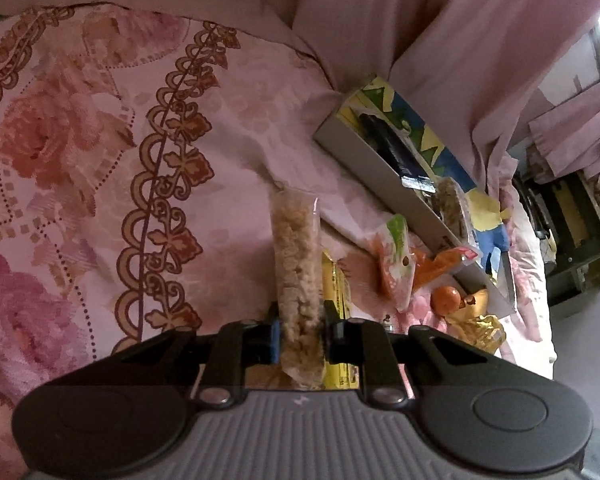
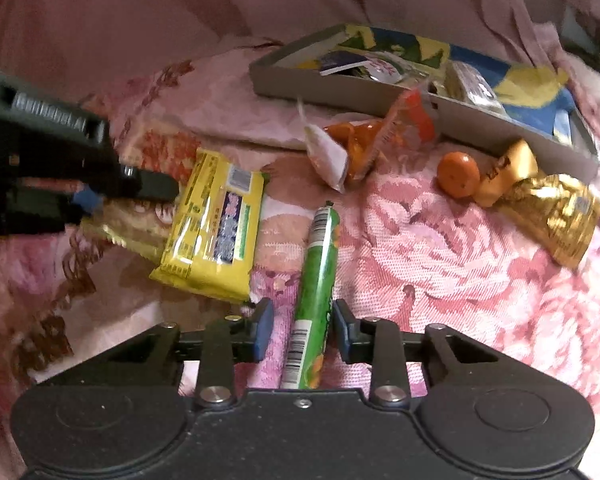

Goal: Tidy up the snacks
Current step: 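Lift the rice cracker bag and green sausage stick toward the box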

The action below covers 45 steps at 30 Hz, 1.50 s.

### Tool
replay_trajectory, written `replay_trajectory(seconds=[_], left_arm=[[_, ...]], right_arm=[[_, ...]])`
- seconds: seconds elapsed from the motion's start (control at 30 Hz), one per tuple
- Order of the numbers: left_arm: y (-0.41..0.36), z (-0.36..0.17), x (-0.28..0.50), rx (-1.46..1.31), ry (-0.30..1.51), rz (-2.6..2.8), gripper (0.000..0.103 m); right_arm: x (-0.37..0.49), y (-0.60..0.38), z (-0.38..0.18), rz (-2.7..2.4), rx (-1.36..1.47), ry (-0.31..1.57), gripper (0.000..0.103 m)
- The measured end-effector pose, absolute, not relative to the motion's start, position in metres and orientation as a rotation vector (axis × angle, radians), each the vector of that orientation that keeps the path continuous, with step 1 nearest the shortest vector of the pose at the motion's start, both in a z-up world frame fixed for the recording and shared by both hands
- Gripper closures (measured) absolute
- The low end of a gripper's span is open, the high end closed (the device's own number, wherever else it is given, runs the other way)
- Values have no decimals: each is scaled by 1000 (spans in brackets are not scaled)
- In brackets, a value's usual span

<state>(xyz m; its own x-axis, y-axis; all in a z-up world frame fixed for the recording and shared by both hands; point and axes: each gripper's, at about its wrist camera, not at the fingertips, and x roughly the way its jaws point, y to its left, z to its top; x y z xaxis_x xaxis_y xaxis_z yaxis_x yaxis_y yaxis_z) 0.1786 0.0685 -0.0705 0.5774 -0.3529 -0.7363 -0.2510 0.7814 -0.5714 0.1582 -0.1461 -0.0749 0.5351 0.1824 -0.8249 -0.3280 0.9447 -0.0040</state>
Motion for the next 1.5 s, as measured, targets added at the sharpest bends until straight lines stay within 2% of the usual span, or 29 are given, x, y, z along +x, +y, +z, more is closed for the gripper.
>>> replay_trajectory(seconds=[0.2, 0.33, 0.43, 0.9, 1.1, 1.3, 1.5], left_arm=[[63, -61, 174, -659, 958, -73, 83], [57, -53, 171, -609, 919, -84, 83], [56, -48, 169, -601, 884, -98, 83], [43, -19, 178, -539, 701, -155, 83], [32, 0, 212, -537, 552, -216, 83], [29, 0, 256, -540, 501, -286, 82], [28, -12, 289, -498, 490, -326, 82]], right_arm=[[136, -118, -77, 303, -522, 855, 84], [115, -100, -89, 279, -842, 698, 84], [109, -98, -93, 272, -943, 627, 84], [121, -114, -52, 193, -795, 499, 84], [137, -128, -25, 135, -686, 397, 84], [157, -143, -15, 86, -639, 315, 84], [206, -159, -6, 62, -450, 380, 84]])
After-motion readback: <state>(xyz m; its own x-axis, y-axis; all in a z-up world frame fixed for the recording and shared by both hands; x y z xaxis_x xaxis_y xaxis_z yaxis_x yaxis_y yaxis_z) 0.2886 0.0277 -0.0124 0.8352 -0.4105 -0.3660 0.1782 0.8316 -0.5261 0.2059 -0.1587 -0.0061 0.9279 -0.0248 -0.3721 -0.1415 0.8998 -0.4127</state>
